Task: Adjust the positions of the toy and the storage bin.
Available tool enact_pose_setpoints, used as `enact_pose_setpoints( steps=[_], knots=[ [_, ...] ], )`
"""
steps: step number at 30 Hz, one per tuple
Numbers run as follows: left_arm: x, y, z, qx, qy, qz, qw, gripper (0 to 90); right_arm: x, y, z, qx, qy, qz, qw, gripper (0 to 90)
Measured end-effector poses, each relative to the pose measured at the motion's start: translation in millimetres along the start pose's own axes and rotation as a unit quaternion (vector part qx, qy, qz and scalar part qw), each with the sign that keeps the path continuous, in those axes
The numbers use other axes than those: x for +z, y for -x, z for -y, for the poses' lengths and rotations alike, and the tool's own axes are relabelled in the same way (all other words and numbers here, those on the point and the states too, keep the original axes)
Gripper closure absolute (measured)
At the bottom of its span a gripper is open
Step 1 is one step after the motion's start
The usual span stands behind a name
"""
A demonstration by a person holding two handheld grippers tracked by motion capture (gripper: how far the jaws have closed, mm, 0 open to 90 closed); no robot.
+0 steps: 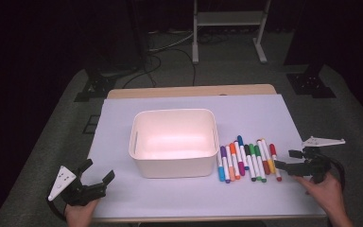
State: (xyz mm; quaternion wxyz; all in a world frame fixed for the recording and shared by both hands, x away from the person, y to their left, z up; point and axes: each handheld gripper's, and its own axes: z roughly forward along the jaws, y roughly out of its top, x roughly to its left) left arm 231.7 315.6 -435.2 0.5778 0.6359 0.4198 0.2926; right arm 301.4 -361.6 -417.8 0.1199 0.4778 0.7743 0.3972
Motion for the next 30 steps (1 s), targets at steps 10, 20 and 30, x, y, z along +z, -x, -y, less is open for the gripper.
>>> enact_pose_setpoints(
  steps=[10, 20, 30],
  knots=[
    [-0.1, 0.3, 0.5, 0.002, -0.002, 0.0, 1.0, 0.0, 19.7, 9.7, -7.7, 0.023, -0.033, 0.03, 0.9987, 28.3],
    [-1.8, 0.4, 0.2, 0.003, -0.002, -0.001, 1.0, 0.0, 35.7, 8.5, -11.1, 0.017, -0.067, 0.074, 0.9949, 42.5],
    [-3.7, 0.0, 0.1, 0.002, 0.0, -0.003, 1.0, 0.0, 39.2, 5.2, -7.8, 0.01, -0.092, 0.123, 0.9881, 54.6]
  ],
)
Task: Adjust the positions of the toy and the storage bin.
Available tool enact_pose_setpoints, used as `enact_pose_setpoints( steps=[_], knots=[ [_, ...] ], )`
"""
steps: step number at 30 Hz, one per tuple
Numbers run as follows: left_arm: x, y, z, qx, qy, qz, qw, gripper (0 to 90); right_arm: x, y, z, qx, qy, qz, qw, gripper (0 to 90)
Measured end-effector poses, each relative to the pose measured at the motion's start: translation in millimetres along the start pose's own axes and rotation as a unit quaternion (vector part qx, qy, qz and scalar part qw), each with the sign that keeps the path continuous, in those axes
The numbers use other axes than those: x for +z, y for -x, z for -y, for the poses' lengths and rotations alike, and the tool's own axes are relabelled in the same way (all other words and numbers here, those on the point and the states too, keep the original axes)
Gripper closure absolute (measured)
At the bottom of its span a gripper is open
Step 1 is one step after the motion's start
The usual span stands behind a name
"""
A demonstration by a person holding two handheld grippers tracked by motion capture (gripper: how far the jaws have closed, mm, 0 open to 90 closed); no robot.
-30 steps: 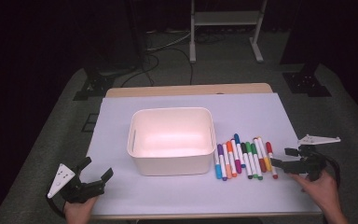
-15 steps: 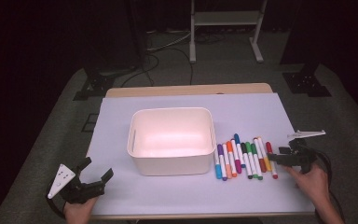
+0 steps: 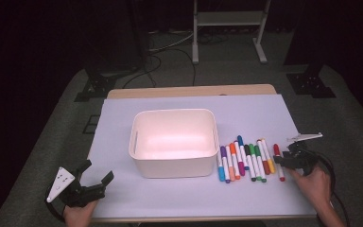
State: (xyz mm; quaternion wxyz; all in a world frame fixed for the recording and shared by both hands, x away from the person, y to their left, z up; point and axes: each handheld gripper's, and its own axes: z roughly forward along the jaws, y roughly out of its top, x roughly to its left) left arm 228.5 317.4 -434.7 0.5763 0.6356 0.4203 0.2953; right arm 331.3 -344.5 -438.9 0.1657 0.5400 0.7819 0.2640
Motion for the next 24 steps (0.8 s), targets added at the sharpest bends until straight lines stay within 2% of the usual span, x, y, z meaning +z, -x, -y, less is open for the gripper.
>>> enact_pose_setpoints(
  steps=[2, 6, 11, 14, 19, 24],
  knots=[
    [0.4, 0.4, 0.1, -0.001, -0.001, 0.0, 1.0, 0.0, -1.4, -3.3, 0.1, -0.012, -0.006, 0.021, 0.9997, 59.2],
    [0.2, 0.5, -0.1, 0.0, 0.0, 0.0, 1.0, 0.0, -1.3, -5.2, 1.0, -0.021, -0.012, 0.038, 0.999, 65.5],
    [0.4, 0.3, 0.0, -0.002, 0.0, 0.0, 1.0, 0.0, -1.4, -5.1, 2.2, -0.016, -0.01, 0.029, 0.9994, 74.3],
    [0.6, 1.0, 0.0, 0.0, 0.0, 0.0, 1.0, 0.0, -1.6, -5.1, 1.8, -0.016, -0.01, 0.029, 0.9994, 75.2],
    [0.0, 0.4, -0.2, 0.0, 0.0, 0.0, 1.0, 0.0, -2.9, -1.0, 2.0, -0.004, -0.013, 0.021, 0.9997, 75.7],
    [0.3, 0.8, -0.2, 0.001, 0.001, -0.001, 1.0, 0.0, -11.0, 3.9, 2.9, 0.005, -0.008, 0.005, 0.9999, 75.8]
  ],
)
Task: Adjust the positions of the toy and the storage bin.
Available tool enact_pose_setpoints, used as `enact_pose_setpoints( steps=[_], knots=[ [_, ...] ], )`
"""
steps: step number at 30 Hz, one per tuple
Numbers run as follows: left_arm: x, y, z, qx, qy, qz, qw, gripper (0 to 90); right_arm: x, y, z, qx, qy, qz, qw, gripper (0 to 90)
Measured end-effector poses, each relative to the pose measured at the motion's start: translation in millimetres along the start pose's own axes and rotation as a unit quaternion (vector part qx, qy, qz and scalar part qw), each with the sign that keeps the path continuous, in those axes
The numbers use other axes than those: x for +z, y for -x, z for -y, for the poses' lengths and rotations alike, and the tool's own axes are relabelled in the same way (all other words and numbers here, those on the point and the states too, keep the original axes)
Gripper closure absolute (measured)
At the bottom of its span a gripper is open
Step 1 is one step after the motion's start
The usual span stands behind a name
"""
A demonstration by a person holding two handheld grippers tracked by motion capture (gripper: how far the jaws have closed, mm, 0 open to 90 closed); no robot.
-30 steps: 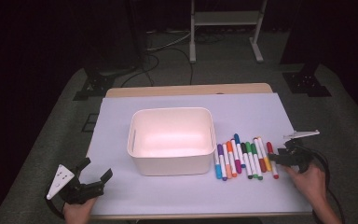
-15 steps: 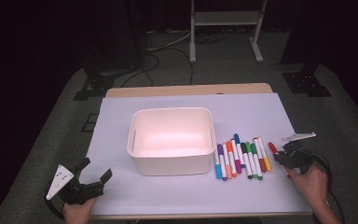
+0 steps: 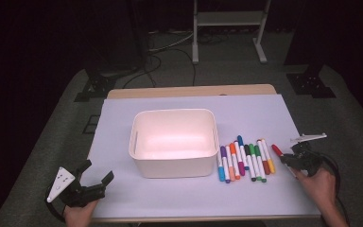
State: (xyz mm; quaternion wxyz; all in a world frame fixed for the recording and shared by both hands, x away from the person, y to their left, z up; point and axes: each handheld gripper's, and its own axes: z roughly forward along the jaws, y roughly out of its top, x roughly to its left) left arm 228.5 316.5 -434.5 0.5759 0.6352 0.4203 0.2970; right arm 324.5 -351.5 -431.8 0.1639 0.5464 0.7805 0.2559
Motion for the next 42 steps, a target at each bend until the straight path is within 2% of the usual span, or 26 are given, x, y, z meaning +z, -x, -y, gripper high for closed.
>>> enact_pose_setpoints(
  steps=[2, 9, 10, 13, 17, 18, 19, 21, 22, 23, 32, 35, 36, 37, 38, 39, 40, 41, 42],
  knots=[
    [0.0, 0.1, -0.1, 0.001, 0.0, 0.0, 1.0, 0.0, -3.0, 0.8, -0.2, 0.001, 0.003, -0.004, 1.0, 75.8],
    [0.2, 0.7, 0.0, 0.002, -0.002, 0.0, 1.0, 0.0, -39.9, -1.8, -11.8, -0.004, 0.026, -0.055, 0.9982, 75.9],
    [0.2, 0.7, 0.0, 0.002, -0.002, 0.0, 1.0, 0.0, -39.9, -1.8, -11.8, -0.004, 0.026, -0.055, 0.9982, 75.9],
    [0.2, 1.0, 0.0, 0.002, -0.002, 0.0, 1.0, 0.0, -59.4, -6.8, -22.7, -0.01, 0.039, -0.089, 0.9952, 75.9],
    [-0.1, 0.7, 0.1, 0.002, -0.002, -0.002, 1.0, 0.0, -76.6, -15.2, -34.9, -0.022, 0.054, -0.116, 0.9915, 75.8],
    [-0.1, 0.7, 0.1, 0.002, -0.002, -0.002, 1.0, 0.0, -76.6, -15.2, -34.9, -0.022, 0.054, -0.116, 0.9915, 75.8],
    [-0.1, 0.8, 0.3, 0.003, -0.003, -0.002, 1.0, 0.0, -84.9, -20.4, -42.0, -0.028, 0.061, -0.13, 0.9893, 75.8],
    [0.0, 0.8, 0.3, 0.003, -0.003, -0.002, 1.0, 0.0, -92.9, -26.3, -49.6, -0.036, 0.069, -0.144, 0.9866, 75.9],
    [0.0, 0.8, 0.3, 0.003, -0.003, -0.002, 1.0, 0.0, -92.9, -26.3, -49.6, -0.036, 0.069, -0.144, 0.9866, 75.9],
    [0.1, 0.7, 0.3, 0.003, -0.003, -0.002, 1.0, 0.0, -100.3, -33.3, -57.9, -0.045, 0.074, -0.159, 0.9834, 75.9],
    [-0.6, -0.1, 0.4, 0.0, 0.0, -0.001, 1.0, 0.0, -125.5, -73.4, -98.0, -0.11, 0.091, -0.201, 0.9691, 75.8],
    [-0.6, -0.5, 0.4, 0.002, -0.003, -0.001, 1.0, 0.0, -130.2, -86.5, -111.8, -0.131, 0.097, -0.219, 0.9619, 75.8],
    [-0.6, -0.5, 0.4, 0.002, -0.003, -0.001, 1.0, 0.0, -130.2, -86.5, -111.8, -0.131, 0.097, -0.219, 0.9619, 75.8],
    [-0.6, -0.6, 0.4, 0.002, -0.002, -0.001, 1.0, 0.0, -133.7, -97.7, -122.3, -0.149, 0.097, -0.227, 0.9576, 75.9],
    [-0.6, -0.7, 0.4, 0.002, -0.003, -0.001, 1.0, 0.0, -133.7, -97.7, -122.3, -0.149, 0.097, -0.227, 0.9576, 75.9],
    [-0.7, -0.8, 0.5, 0.001, -0.003, -0.001, 1.0, 0.0, -135.5, -106.6, -130.2, -0.162, 0.097, -0.233, 0.9539, 75.8],
    [-0.7, -0.8, 0.5, 0.001, -0.003, -0.001, 1.0, 0.0, -135.5, -106.6, -130.2, -0.162, 0.097, -0.233, 0.9539, 75.8],
    [-0.6, -1.0, 0.5, 0.001, -0.003, -0.001, 1.0, 0.0, -136.5, -117.2, -138.8, -0.176, 0.094, -0.241, 0.9498, 75.8],
    [-0.5, -1.1, 0.7, 0.001, -0.005, -0.001, 1.0, 0.0, -136.4, -122.3, -142.9, -0.183, 0.093, -0.246, 0.9474, 75.8]
  ],
)
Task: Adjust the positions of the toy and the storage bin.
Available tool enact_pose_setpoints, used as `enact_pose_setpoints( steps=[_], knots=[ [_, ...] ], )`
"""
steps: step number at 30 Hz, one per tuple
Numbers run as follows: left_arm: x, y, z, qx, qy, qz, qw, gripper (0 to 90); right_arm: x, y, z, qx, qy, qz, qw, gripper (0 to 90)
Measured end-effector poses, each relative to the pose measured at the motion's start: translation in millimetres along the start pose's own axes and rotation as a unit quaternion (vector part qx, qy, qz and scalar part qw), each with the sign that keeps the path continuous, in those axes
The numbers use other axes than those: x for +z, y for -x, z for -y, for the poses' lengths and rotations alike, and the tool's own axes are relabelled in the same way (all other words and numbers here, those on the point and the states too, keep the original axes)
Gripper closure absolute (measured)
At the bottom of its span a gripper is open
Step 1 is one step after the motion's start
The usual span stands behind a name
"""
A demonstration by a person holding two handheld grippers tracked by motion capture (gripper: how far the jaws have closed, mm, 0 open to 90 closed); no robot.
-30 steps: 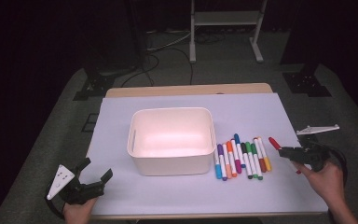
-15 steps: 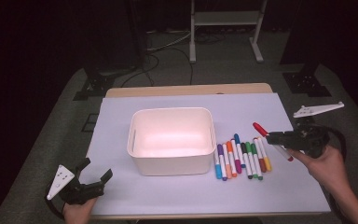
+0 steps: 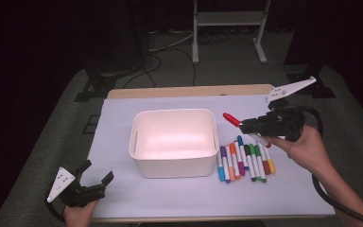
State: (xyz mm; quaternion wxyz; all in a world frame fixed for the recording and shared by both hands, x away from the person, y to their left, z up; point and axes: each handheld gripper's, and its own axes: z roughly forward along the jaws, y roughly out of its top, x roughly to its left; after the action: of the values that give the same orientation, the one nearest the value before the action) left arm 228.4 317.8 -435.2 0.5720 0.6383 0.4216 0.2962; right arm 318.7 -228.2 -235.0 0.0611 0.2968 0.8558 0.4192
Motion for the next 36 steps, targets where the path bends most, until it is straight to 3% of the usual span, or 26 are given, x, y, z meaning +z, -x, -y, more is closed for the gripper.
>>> enact_pose_setpoints(
  steps=[4, 9, 18, 26, 35, 36],
  knots=[
    [0.4, 0.1, 0.2, -0.001, 0.001, 0.0, 1.0, 0.0, 10.4, -7.3, -14.3, -0.017, -0.006, -0.019, 0.9997, 75.8],
    [0.4, -0.9, 0.2, -0.001, 0.002, 0.0, 1.0, 0.0, 35.0, -23.1, -38.7, -0.048, -0.026, -0.057, 0.9969, 75.8],
    [-0.4, -1.2, 0.1, 0.0, 0.002, 0.0, 1.0, 0.0, 77.9, -42.1, -68.7, -0.1, -0.055, -0.103, 0.9881, 75.8],
    [-1.4, -2.1, 0.4, -0.001, 0.004, -0.002, 1.0, 0.0, 108.8, -45.9, -80.7, -0.118, -0.079, -0.125, 0.982, 75.8],
    [-1.8, -2.3, 0.5, -0.001, 0.005, -0.003, 1.0, 0.0, 143.9, -51.2, -85.8, -0.144, -0.109, -0.151, 0.972, 75.8],
    [-1.8, -2.3, 0.5, -0.001, 0.005, -0.003, 1.0, 0.0, 143.9, -51.2, -85.8, -0.144, -0.109, -0.151, 0.972, 75.8]
  ],
)
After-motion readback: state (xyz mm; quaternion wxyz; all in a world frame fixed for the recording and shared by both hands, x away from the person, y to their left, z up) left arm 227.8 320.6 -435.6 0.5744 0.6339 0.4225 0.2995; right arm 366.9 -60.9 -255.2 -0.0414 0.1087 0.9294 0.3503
